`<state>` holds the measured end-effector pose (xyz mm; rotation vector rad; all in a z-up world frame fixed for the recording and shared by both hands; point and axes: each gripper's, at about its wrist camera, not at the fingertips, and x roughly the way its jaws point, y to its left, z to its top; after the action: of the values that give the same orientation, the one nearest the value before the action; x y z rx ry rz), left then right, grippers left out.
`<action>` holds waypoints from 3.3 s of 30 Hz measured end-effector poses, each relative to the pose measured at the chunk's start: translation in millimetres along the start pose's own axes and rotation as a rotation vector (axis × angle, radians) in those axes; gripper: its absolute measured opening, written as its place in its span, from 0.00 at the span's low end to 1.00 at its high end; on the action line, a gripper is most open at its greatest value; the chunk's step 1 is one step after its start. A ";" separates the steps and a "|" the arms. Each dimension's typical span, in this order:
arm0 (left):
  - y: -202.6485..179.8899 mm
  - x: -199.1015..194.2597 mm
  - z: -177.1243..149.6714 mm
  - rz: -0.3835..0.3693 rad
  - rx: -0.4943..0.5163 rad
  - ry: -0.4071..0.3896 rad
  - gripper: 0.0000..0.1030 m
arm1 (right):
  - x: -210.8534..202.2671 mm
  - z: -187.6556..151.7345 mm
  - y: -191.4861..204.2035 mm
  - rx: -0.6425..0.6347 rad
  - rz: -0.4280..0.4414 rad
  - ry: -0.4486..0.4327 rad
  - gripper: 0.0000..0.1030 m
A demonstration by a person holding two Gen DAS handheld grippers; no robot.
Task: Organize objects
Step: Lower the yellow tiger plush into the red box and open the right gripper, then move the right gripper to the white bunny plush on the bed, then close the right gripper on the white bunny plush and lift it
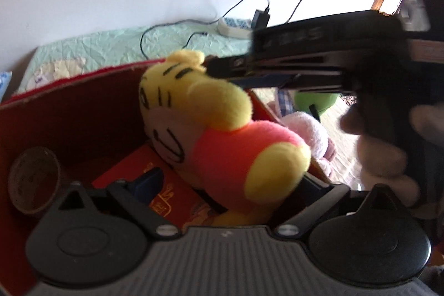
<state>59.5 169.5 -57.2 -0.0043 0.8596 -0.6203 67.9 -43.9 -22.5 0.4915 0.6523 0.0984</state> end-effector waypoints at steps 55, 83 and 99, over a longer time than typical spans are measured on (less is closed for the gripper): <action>-160.6 13.9 11.7 0.100 0.018 -0.017 0.99 | -111.8 -24.6 -137.0 0.099 0.216 0.022 0.29; -203.0 141.6 -20.0 0.434 0.050 0.171 0.99 | -35.5 -24.0 -211.1 0.127 0.427 0.320 0.59; -196.4 137.9 -22.3 0.433 0.073 0.192 0.98 | -20.2 -29.6 -205.6 0.127 0.508 0.337 0.38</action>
<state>11.2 -57.8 -121.1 0.3052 0.9857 -0.2462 20.9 -217.8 -127.8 0.7651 0.8538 0.6330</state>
